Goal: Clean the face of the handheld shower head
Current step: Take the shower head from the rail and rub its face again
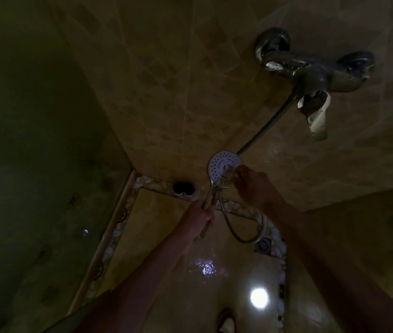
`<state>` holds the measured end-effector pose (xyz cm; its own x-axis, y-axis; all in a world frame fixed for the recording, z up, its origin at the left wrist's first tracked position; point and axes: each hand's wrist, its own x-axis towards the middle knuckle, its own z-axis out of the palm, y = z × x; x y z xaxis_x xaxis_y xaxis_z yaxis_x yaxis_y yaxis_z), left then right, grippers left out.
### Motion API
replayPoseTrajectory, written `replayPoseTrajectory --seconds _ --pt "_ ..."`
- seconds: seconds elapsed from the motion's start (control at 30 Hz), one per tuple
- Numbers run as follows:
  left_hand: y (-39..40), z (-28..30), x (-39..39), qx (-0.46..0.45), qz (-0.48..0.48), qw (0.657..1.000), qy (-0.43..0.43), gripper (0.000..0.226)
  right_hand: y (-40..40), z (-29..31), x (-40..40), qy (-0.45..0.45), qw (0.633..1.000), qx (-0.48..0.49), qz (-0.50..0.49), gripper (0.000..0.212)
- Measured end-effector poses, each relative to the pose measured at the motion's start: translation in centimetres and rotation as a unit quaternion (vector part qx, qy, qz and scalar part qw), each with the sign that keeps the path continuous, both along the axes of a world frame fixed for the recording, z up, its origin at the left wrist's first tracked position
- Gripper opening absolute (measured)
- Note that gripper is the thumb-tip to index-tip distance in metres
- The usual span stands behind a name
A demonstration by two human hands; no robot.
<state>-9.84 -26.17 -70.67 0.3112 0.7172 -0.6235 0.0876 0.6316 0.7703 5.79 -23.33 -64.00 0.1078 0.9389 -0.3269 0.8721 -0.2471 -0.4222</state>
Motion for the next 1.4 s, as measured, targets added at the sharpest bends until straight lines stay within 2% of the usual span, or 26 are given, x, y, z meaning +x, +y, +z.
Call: replayPoseTrajectory --seconds 0.17,0.33,0.47,0.63,0.77,0.87,1.0,1.1,1.23,1.3,1.4 --pt "0.4 -0.3 0.0 -0.014 0.009 1.0 0.0 0.021 0.5 -0.2 1.4 0.005 0.998 -0.018 -0.057 0.03" --pt "0.6 -0.6 0.1 -0.02 0.008 1.0 0.013 0.022 -1.4 -1.2 1.6 -0.003 0.997 -0.068 -0.027 0.028" --pt "0.6 -0.4 0.4 -0.02 0.008 1.0 0.011 0.026 -0.6 -0.7 0.8 -0.02 0.998 -0.056 0.005 0.031" --pt "0.7 0.0 0.4 -0.021 0.009 1.0 -0.007 0.022 1.1 0.1 1.4 -0.029 0.998 -0.032 -0.056 0.029" --pt "0.9 0.1 0.4 -0.03 0.015 0.999 -0.012 0.02 0.0 0.1 1.8 -0.056 0.995 -0.057 -0.066 0.033" --pt "0.9 0.0 0.5 -0.042 0.02 0.999 -0.016 0.026 -1.1 -0.5 1.0 -0.032 0.997 -0.07 -0.03 0.036" --pt "0.5 0.5 0.5 -0.046 0.017 0.999 -0.019 0.021 -1.0 -0.7 -0.4 0.013 0.999 -0.037 -0.015 0.043" --pt "0.3 1.0 0.6 -0.044 0.014 0.999 -0.026 0.014 0.1 -0.4 0.2 0.043 0.998 -0.018 -0.053 0.04" --pt "0.1 0.9 0.5 -0.046 0.021 0.998 -0.035 0.019 0.0 -0.1 1.6 0.007 0.995 -0.03 -0.093 0.043" --pt "0.1 0.9 0.4 -0.042 0.022 0.999 -0.027 0.022 -0.9 -0.3 1.7 -0.015 0.995 -0.05 -0.09 0.043" --pt "0.1 1.1 0.7 -0.039 0.023 0.998 -0.031 0.024 -2.2 -0.7 0.8 0.002 0.996 -0.068 -0.058 0.035"
